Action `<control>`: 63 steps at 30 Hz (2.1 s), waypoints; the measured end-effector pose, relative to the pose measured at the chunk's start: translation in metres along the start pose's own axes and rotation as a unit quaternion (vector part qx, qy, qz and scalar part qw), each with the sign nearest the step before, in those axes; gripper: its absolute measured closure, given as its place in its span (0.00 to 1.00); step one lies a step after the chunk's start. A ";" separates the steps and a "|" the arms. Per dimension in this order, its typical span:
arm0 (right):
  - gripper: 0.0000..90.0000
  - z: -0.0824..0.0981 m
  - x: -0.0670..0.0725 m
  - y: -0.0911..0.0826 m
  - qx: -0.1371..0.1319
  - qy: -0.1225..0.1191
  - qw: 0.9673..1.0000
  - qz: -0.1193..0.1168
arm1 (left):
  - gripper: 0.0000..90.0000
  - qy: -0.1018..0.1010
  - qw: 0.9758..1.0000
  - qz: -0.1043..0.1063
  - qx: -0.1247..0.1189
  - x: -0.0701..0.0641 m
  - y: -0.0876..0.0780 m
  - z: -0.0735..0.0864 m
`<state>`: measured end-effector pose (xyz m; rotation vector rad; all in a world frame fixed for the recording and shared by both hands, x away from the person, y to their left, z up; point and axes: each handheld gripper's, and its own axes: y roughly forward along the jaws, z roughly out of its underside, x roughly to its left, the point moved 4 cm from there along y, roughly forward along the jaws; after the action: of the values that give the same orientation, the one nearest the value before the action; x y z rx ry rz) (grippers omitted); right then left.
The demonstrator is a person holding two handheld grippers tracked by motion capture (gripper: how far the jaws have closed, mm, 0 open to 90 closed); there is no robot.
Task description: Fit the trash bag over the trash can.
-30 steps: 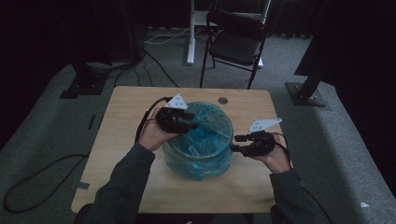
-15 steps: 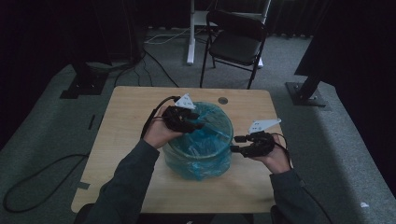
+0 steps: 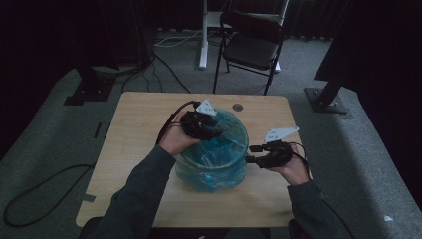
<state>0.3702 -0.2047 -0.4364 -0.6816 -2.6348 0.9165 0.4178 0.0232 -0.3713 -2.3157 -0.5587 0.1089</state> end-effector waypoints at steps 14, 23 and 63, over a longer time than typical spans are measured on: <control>0.55 0.001 -0.001 -0.001 -0.001 0.003 1.000 -0.002 | 0.63 0.022 0.999 -0.002 0.036 0.003 0.017 -0.015; 0.55 0.001 -0.001 -0.001 -0.001 0.001 1.000 -0.001 | 0.63 0.029 0.998 -0.005 0.058 0.005 0.027 -0.014; 0.55 0.001 0.001 -0.002 -0.001 0.001 1.000 -0.001 | 0.62 0.060 0.993 -0.023 0.103 0.005 0.016 -0.010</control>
<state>0.3687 -0.2062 -0.4359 -0.6813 -2.6346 0.9116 0.4302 0.0082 -0.3748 -2.0924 -0.5136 0.0053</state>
